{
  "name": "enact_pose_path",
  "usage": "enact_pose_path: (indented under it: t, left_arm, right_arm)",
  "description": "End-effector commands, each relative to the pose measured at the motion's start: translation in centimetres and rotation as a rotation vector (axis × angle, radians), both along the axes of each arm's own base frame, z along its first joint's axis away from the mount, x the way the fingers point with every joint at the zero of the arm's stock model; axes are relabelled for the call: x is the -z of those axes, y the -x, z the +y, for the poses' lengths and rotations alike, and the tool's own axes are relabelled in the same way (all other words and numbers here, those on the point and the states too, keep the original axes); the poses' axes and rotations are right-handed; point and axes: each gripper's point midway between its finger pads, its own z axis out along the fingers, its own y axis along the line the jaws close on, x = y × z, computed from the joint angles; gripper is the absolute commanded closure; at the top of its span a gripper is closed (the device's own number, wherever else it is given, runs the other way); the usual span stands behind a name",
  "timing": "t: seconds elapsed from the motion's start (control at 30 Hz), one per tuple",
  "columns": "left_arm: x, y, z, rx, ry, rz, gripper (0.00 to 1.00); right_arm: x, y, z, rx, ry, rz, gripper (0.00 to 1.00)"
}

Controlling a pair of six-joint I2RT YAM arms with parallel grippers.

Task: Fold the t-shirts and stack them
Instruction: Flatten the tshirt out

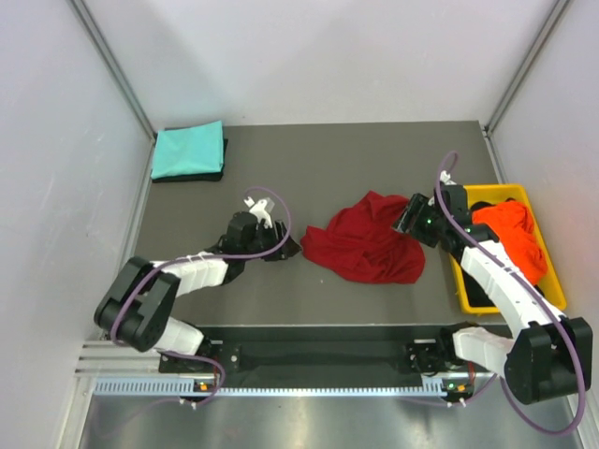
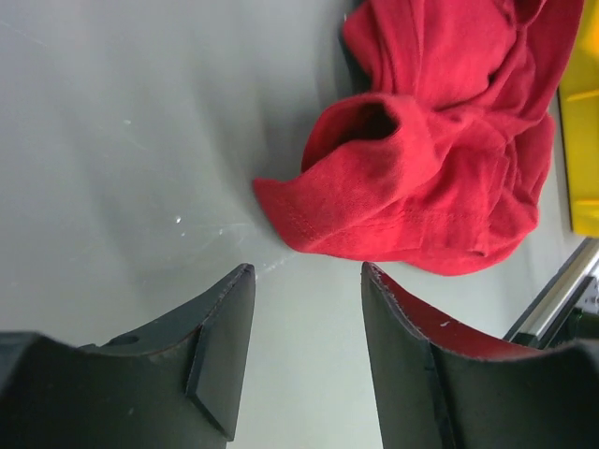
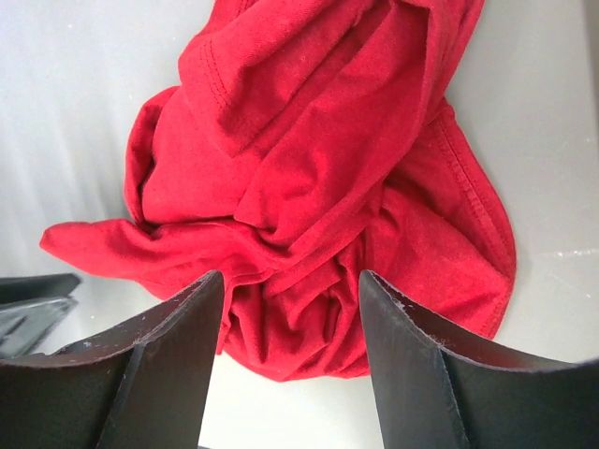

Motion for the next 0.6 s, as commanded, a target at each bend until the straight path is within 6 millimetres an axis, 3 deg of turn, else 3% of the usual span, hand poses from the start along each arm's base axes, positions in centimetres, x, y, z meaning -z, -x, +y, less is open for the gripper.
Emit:
enact_pose_path:
  t: [0.0,0.2,0.4,0.43,0.57]
  left_arm:
    - [-1.2,-0.7,-1.9,0.07,0.09,-0.11,0.46]
    - [-0.5,-2.2,-1.9,0.09,0.049,-0.176,0.45]
    - [-2.9,-3.2,-2.6,0.187,0.149,-0.219,0.45]
    - [-3.3,-2.6,-3.2,0.249,0.176,-0.213,0.45]
    - [-2.8,-3.1,-4.0,0.321,0.18,-0.192,0.45]
  right_arm:
    - [-1.2,-0.6,0.2,-0.02,-0.011,-0.058,0.39]
    - [-1.1,-0.7,0.4,-0.033,-0.014,-0.063,0.39]
    - [-0.7,-0.6,0.7,-0.063,-0.016,-0.056,0.39]
    - [-0.7,-0.6,0.8,-0.071,-0.015,-0.057,0.39]
    - [-0.7,-0.5,1.1,-0.091,-0.023,-0.061,0.39]
